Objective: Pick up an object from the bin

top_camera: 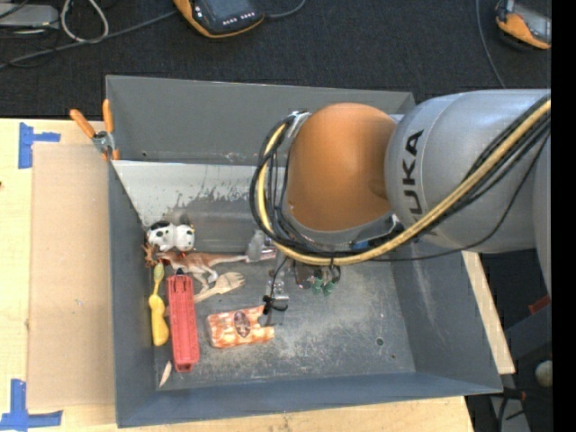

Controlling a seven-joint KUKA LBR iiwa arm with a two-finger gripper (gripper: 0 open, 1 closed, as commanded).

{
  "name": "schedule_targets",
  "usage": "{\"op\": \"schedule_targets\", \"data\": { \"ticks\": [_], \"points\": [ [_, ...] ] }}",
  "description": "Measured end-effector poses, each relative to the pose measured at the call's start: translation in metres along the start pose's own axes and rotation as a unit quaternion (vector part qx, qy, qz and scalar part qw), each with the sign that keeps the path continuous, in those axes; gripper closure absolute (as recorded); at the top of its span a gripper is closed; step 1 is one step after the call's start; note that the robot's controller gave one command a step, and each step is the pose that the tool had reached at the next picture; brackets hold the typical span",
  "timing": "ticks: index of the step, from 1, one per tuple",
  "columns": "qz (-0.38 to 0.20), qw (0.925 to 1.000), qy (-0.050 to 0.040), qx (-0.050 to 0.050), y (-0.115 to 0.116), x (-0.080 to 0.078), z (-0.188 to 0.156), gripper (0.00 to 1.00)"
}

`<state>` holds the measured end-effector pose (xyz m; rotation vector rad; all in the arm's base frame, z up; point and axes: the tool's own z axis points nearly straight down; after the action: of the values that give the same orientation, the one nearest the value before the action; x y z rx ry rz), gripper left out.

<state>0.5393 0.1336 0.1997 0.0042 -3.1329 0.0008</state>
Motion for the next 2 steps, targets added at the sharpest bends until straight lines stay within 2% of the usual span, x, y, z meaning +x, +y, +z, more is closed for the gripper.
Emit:
{"op": "schedule_targets", "data": {
  "ticks": [1, 2],
  "points": [
    [0.002, 1.0, -0.0037, 0.0, -0.001, -0.002, -0.004, 0.0],
    [0.025, 0.9997, -0.0041, -0.001, -0.034, 0.018, 0.076, 0.0]
  ]
}}
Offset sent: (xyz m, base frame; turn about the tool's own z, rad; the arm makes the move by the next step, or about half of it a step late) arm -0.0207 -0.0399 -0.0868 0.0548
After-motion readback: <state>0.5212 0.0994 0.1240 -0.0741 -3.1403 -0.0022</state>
